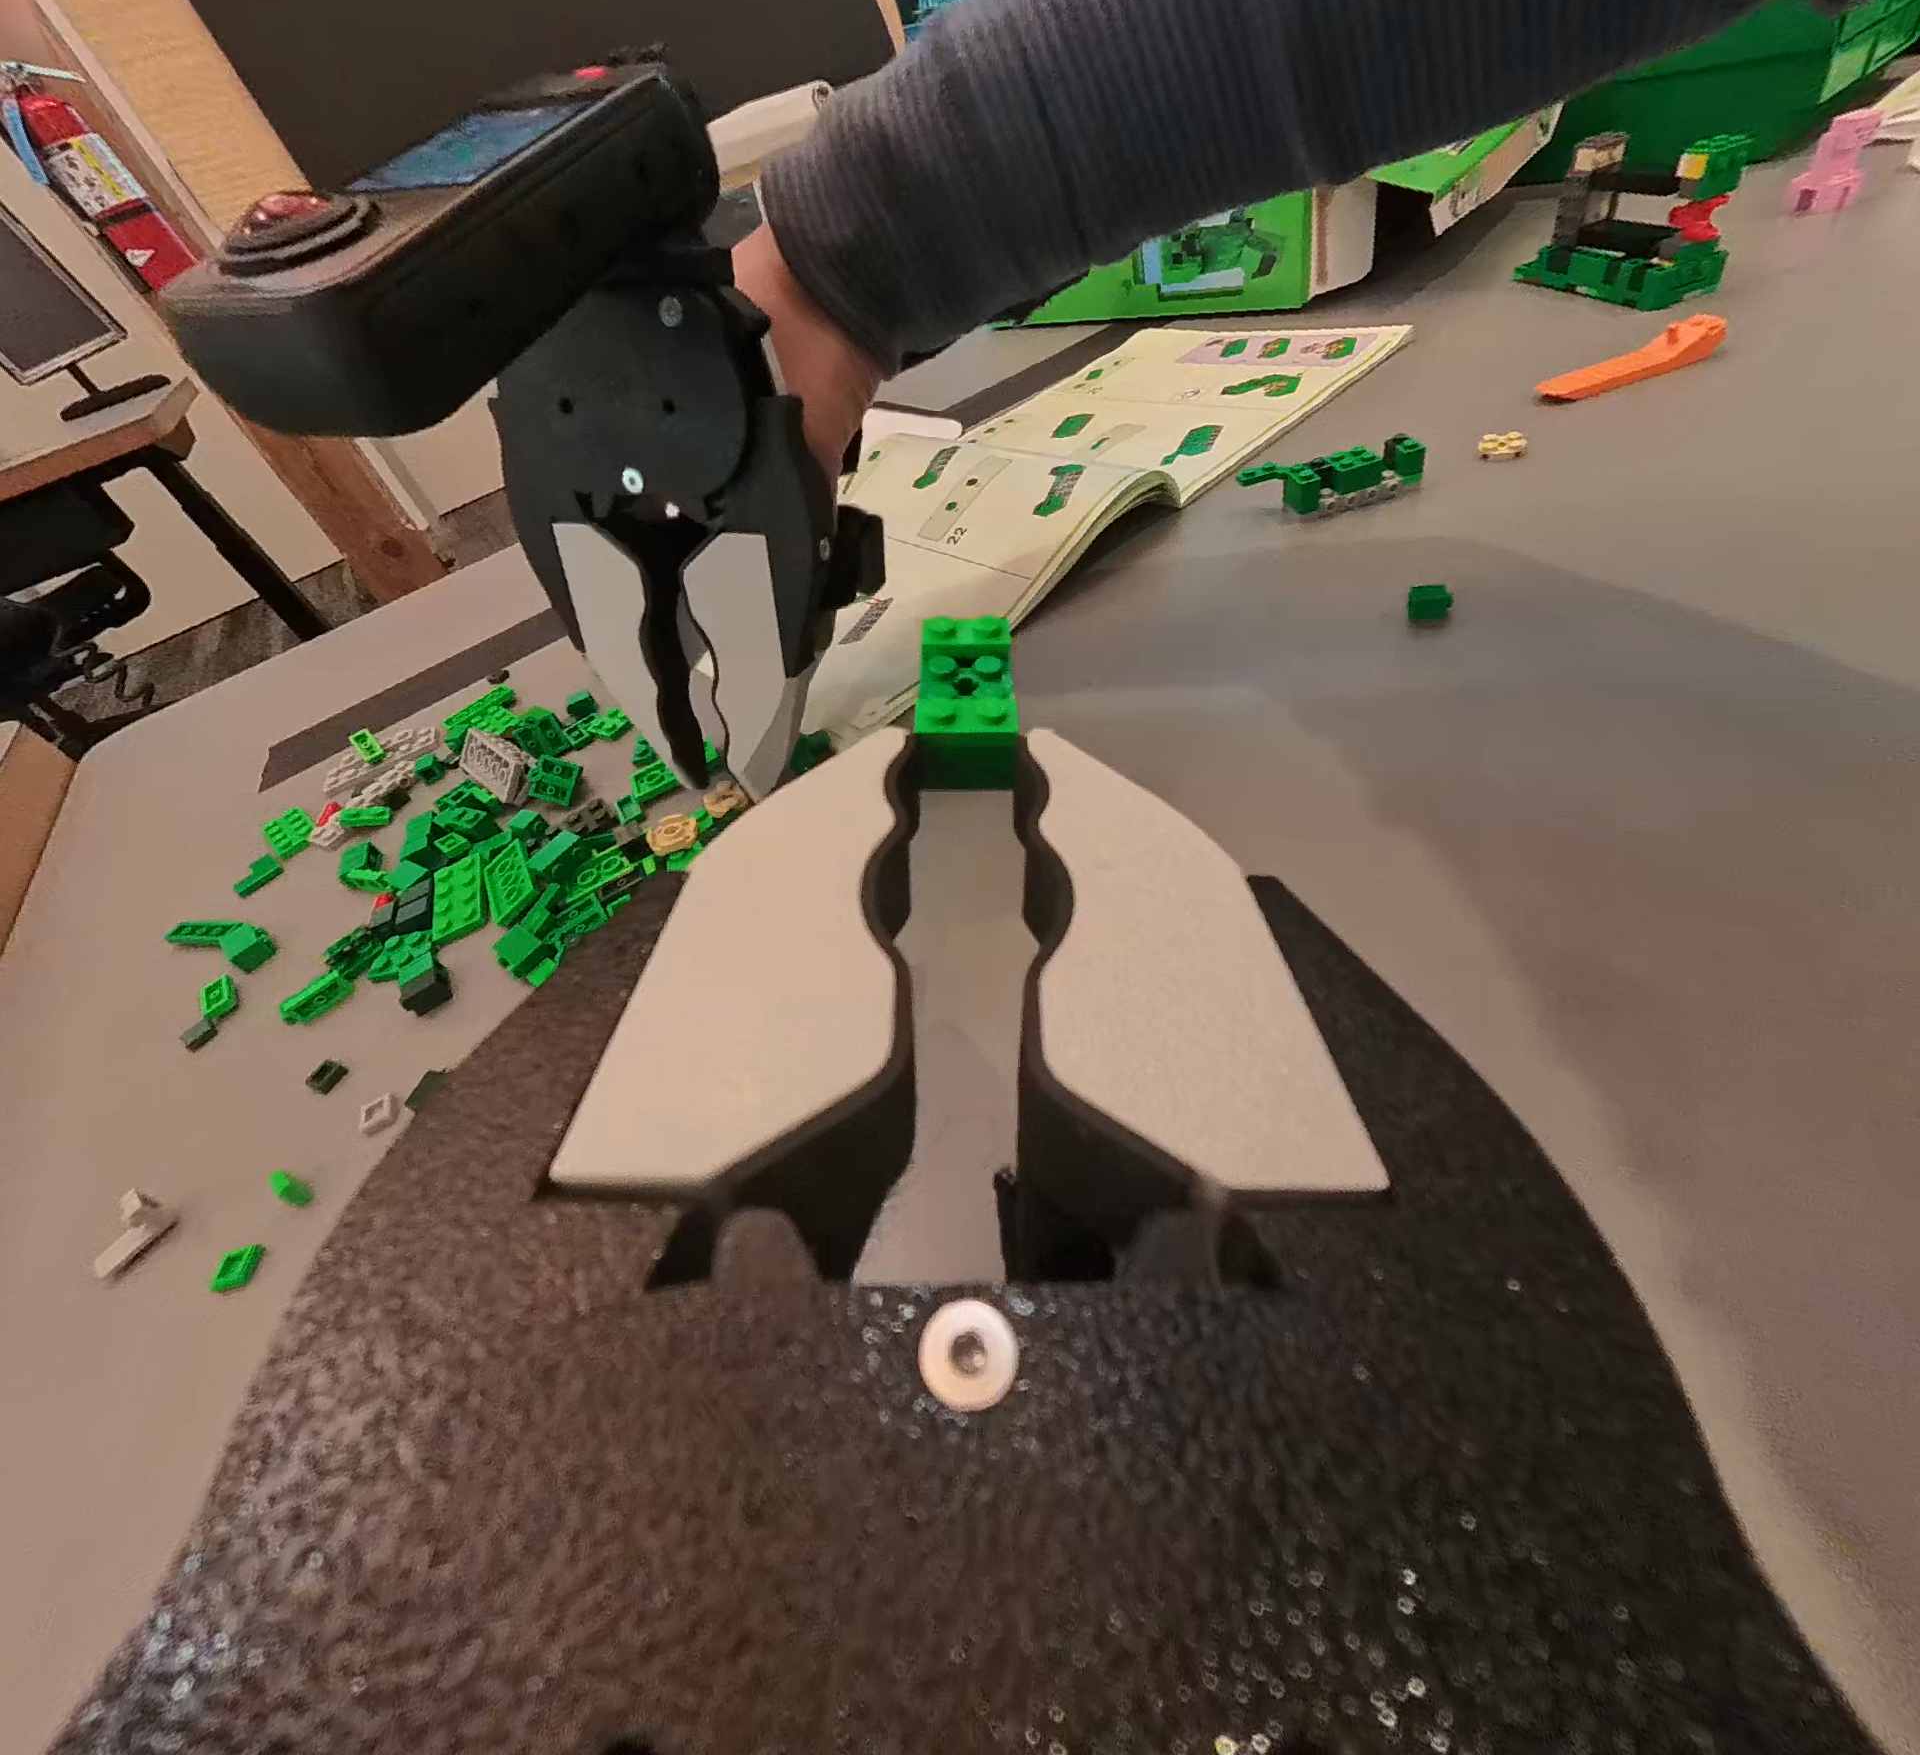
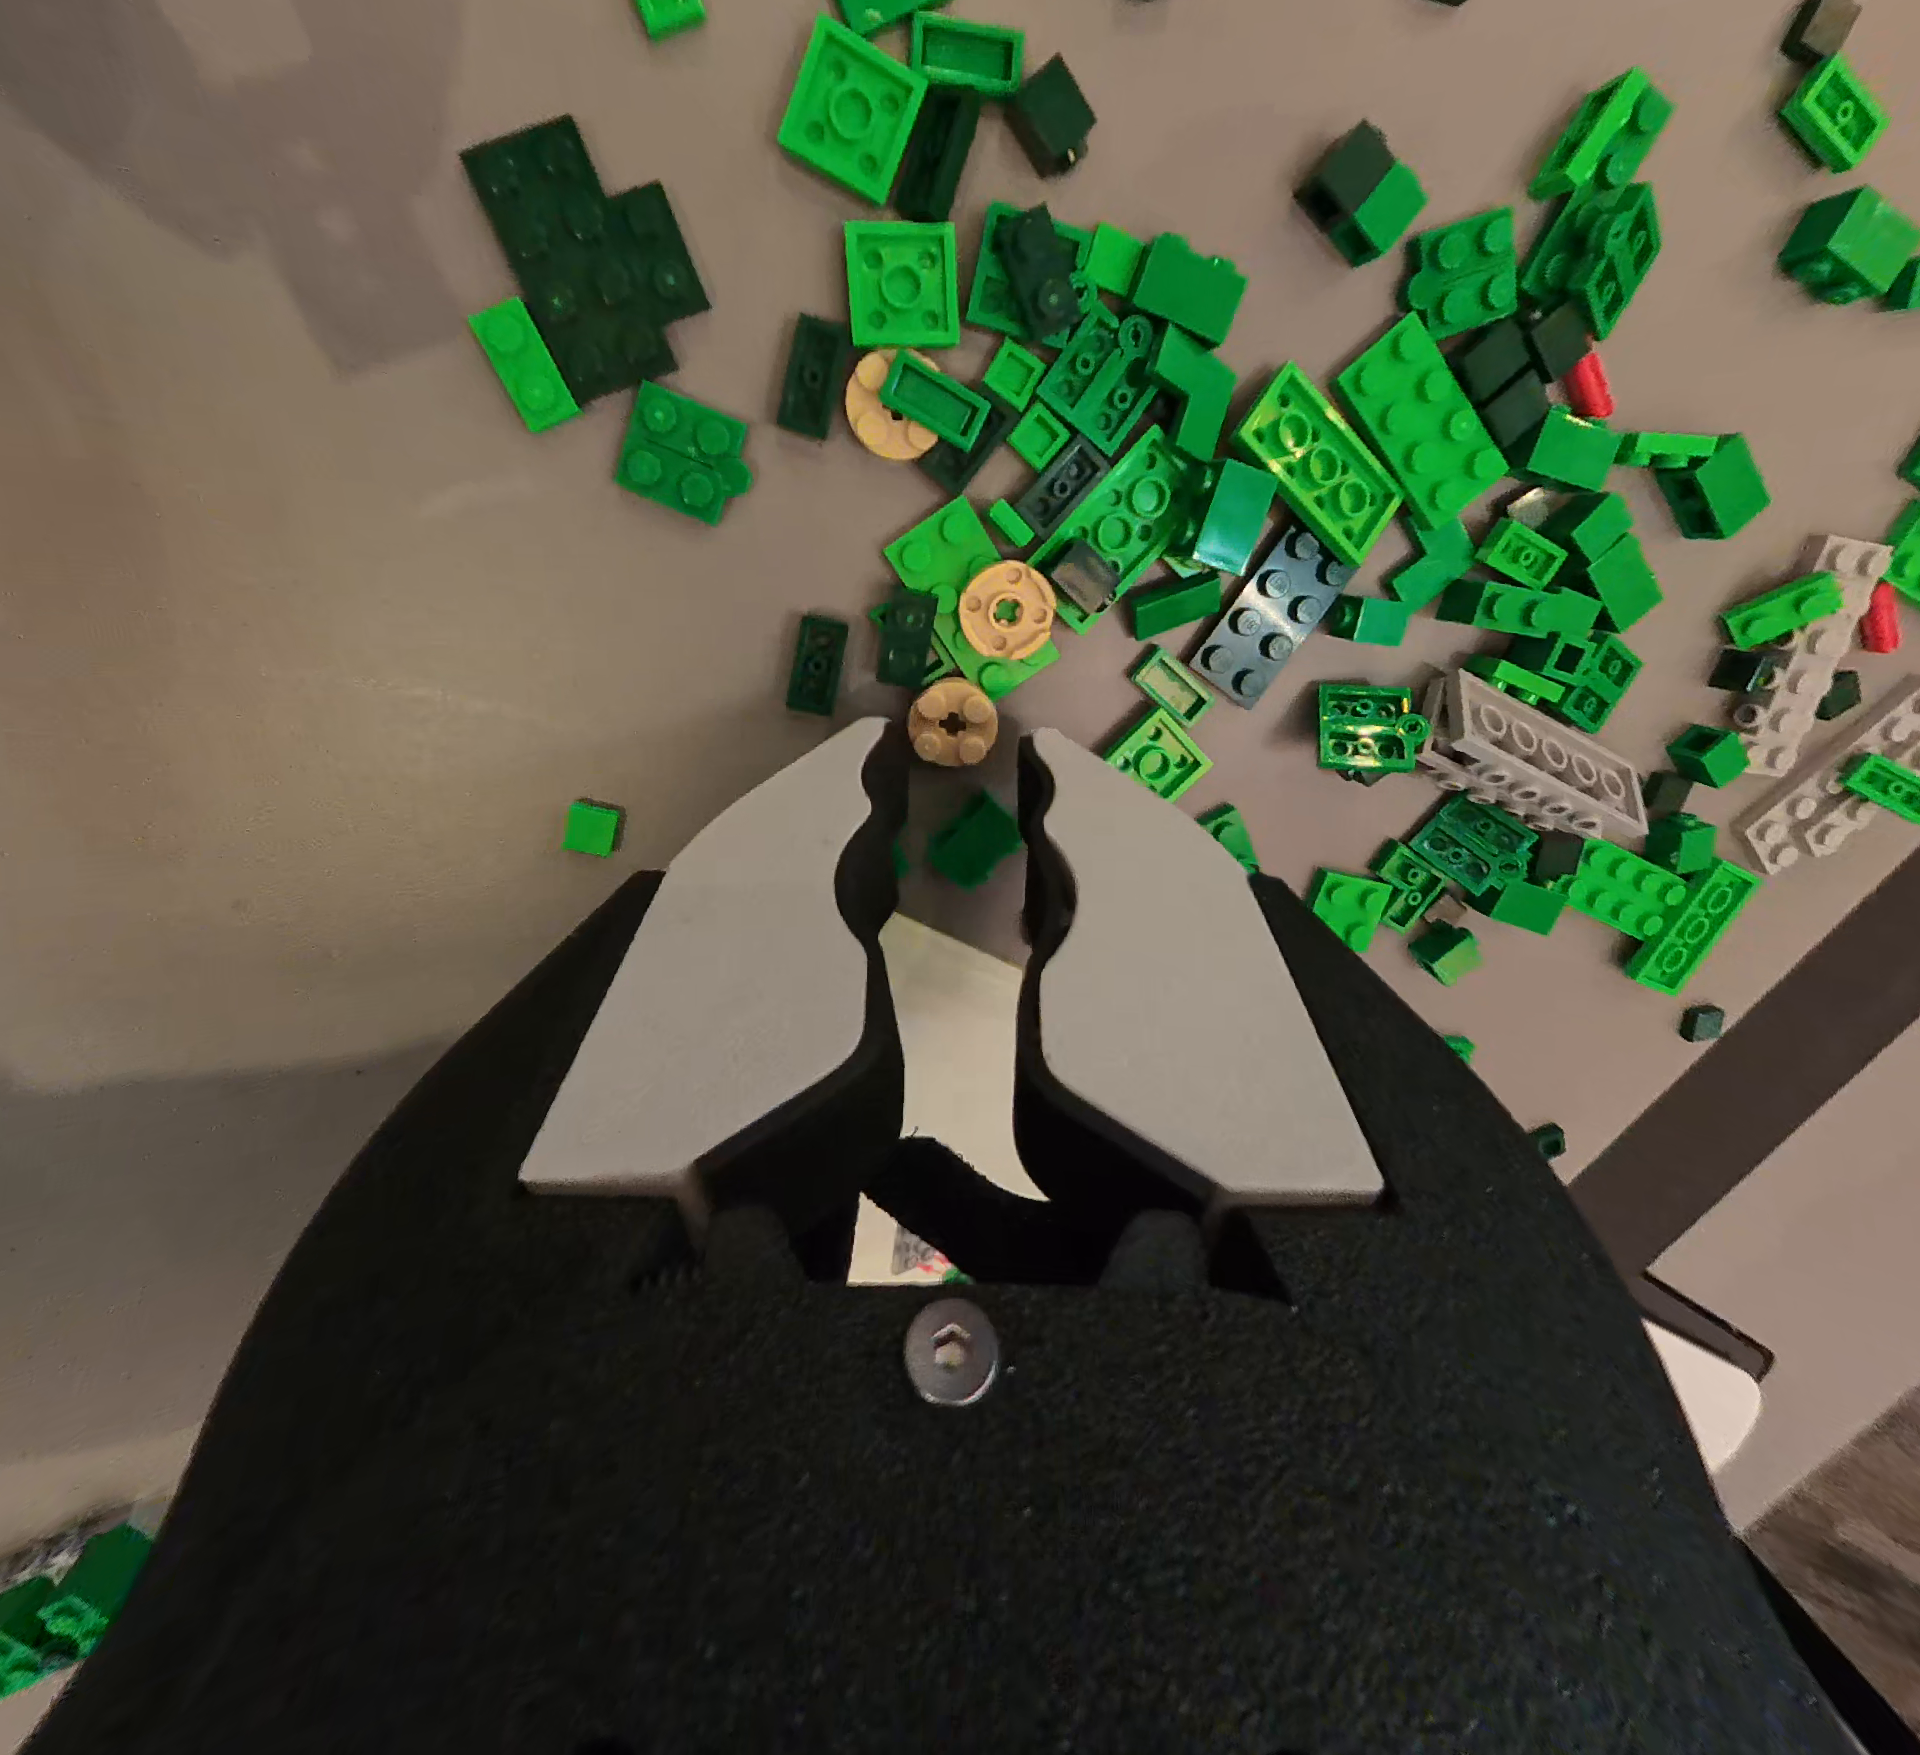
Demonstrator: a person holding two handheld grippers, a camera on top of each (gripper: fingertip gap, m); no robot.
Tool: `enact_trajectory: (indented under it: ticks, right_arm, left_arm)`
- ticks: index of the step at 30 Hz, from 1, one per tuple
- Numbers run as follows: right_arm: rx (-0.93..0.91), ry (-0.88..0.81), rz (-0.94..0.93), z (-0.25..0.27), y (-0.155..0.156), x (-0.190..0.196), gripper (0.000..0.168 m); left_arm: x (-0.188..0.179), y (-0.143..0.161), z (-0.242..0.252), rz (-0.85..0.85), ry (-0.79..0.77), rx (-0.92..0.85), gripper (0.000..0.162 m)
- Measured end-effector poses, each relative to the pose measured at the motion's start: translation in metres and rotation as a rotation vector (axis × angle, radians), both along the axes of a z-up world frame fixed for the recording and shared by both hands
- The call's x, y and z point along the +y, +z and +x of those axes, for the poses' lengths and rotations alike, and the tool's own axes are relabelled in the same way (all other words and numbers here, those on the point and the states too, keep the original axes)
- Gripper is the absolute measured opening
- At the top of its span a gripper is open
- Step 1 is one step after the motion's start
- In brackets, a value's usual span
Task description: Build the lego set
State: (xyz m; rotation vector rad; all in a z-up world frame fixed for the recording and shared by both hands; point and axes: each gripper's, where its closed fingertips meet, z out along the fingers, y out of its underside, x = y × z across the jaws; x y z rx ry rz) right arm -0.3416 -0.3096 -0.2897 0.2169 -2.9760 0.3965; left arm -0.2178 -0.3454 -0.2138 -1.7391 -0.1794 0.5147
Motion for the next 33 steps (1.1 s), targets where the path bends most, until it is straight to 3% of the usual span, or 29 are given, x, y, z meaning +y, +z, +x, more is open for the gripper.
enact_trajectory:
  ticks: [6, 10, 17, 23, 33]
  right_arm:
    - [0.037, -0.037, -0.017, -0.001, 0.001, -0.001, 0.016]
    - [0.117, -0.157, -0.092, 0.011, 0.02, 0.015, 0.015]
    - [0.117, -0.387, -0.366, 0.148, 0.048, 0.053, 0.015]
    - [0.113, -0.515, -0.442, 0.238, 0.059, 0.101, 0.015]
    - [0.197, -0.557, -0.368, 0.271, 0.092, 0.181, 0.015]
  left_arm:
    - [0.0, -0.001, 0.0, -0.006, -0.001, 0.003, 0.016]
    - [0.0, 0.0, 0.0, -0.006, -0.002, 0.005, 0.016]
    - [0.015, 0.003, 0.014, 0.026, -0.075, -0.03, 0.016]
    - [0.085, 0.005, 0.045, 0.024, -0.255, -0.067, 0.016]
    - [0.211, 0.009, 0.075, 0.049, -0.418, -0.07, 0.016]
